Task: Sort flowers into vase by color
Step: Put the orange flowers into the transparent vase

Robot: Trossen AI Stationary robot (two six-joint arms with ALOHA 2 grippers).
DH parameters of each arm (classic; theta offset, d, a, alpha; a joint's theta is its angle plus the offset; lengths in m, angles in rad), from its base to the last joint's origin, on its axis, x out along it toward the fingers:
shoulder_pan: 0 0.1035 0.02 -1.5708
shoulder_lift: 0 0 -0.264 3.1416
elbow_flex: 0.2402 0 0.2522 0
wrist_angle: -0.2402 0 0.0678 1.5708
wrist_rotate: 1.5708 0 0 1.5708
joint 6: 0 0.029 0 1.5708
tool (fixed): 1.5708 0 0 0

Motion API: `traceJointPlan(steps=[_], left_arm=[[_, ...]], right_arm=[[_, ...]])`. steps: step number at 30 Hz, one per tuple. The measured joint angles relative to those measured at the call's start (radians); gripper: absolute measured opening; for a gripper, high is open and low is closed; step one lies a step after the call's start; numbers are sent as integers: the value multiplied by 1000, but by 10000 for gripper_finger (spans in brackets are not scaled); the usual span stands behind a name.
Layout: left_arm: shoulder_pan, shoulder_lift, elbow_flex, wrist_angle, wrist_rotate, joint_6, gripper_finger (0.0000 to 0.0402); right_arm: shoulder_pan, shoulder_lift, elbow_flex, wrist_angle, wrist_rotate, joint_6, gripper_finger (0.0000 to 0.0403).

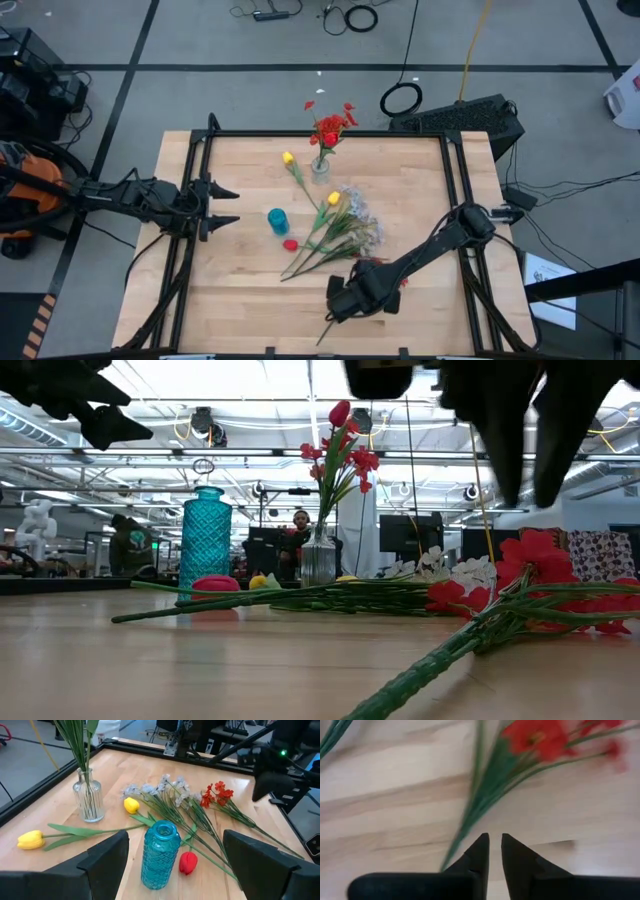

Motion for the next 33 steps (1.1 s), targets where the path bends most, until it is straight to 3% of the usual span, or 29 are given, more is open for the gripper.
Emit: traceJointPlan(steps=[6,13,20,24,30,33], left_arm=[[0,0,0,0,0,0,327],[0,0,0,1,0,0,327],[0,0,0,1,-1,1,327],[0,0,0,1,-2,1,327],[0,0,0,1,-2,0,327],[0,0,0,1,-3,0,327]], right_arm=[[-1,61,0,111,11,0,96],[-4,108,0,121,10,0,155],[-12,146,0,73,13,-11,175],[-15,164,0,66,9,-45,152],[-9,166,2,60,45,-85,32],[-4,153,-1,3,60,-88,13]])
